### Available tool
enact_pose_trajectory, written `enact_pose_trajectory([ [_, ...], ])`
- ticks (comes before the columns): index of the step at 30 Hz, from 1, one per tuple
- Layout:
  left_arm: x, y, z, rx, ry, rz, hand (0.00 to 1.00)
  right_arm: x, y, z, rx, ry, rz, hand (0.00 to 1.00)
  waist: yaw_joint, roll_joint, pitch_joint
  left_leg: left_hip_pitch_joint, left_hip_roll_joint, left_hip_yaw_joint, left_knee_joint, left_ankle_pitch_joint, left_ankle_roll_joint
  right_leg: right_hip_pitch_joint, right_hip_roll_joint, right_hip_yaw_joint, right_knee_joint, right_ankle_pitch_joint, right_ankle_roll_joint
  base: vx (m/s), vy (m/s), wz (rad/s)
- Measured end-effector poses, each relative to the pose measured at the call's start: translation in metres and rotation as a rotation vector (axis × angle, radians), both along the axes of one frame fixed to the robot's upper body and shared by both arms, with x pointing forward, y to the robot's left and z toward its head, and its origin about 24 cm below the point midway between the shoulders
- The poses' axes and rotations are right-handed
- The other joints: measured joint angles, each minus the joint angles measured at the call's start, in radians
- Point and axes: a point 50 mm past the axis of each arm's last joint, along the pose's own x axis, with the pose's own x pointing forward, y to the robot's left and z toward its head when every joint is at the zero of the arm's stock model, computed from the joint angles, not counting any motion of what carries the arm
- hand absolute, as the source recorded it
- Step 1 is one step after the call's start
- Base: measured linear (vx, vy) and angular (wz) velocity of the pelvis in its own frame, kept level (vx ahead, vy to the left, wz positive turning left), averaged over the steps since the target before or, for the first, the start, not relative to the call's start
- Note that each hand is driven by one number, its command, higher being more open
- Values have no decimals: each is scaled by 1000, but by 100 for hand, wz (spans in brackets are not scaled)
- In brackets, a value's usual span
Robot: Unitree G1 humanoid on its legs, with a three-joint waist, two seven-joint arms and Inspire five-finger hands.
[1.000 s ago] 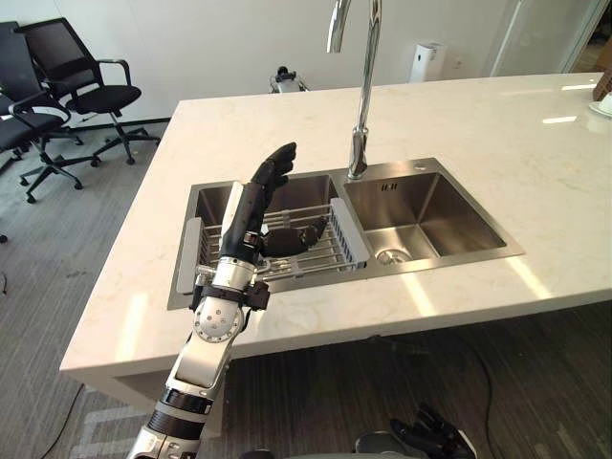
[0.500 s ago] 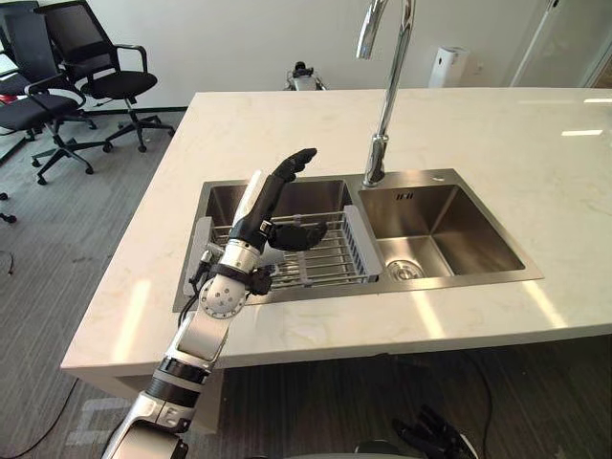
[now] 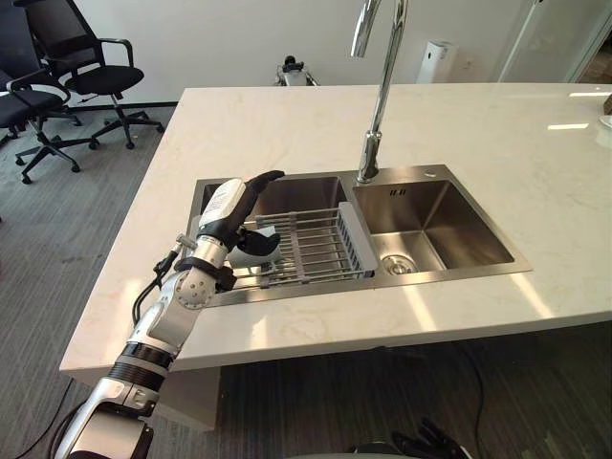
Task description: Walk over to the sink, pick up the cup, carry it to the dishwasher, place the cup inside the dishwasher, then close the dishwasher door
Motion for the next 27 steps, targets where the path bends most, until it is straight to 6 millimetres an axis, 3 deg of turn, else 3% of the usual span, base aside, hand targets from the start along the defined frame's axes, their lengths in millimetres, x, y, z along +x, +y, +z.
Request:
enact_pose_trajectory([
  [7, -4, 20, -21, 63, 85, 65, 90, 1, -8, 1, -31, 16, 33, 90, -6, 21, 16, 6, -8, -4, -25, 6, 6, 21, -10, -6, -52, 19, 6, 14, 5, 2],
  [10, -4, 24, -20, 91, 85, 70, 90, 8, -8, 2, -35, -4, 41, 90, -10, 26, 34, 6, -7, -8, -28, 7, 6, 24, -10, -9, -56, 20, 5, 23, -1, 2],
  [24, -6, 22, -35, 257, 153, 31, 90, 15, -11, 2, -53, -9, 75, 90, -21, 44, 64, 5, -7, -1, -39, 8, 8, 31, -12, -4, -91, 39, 4, -4, 0, -1],
  [25, -6, 22, -35, 262, 157, 28, 30, 17, -11, 3, -55, -13, 77, 90, -21, 45, 65, 5, -7, 0, -43, 10, 8, 29, -12, -3, -92, 40, 4, 0, 0, 0],
  [27, -3, 22, -32, 282, 157, 19, 30, 19, -12, 3, -57, -18, 84, 90, -21, 45, 70, 5, -7, 2, -44, 10, 8, 28, -12, -1, -93, 41, 5, 0, 0, 0],
])
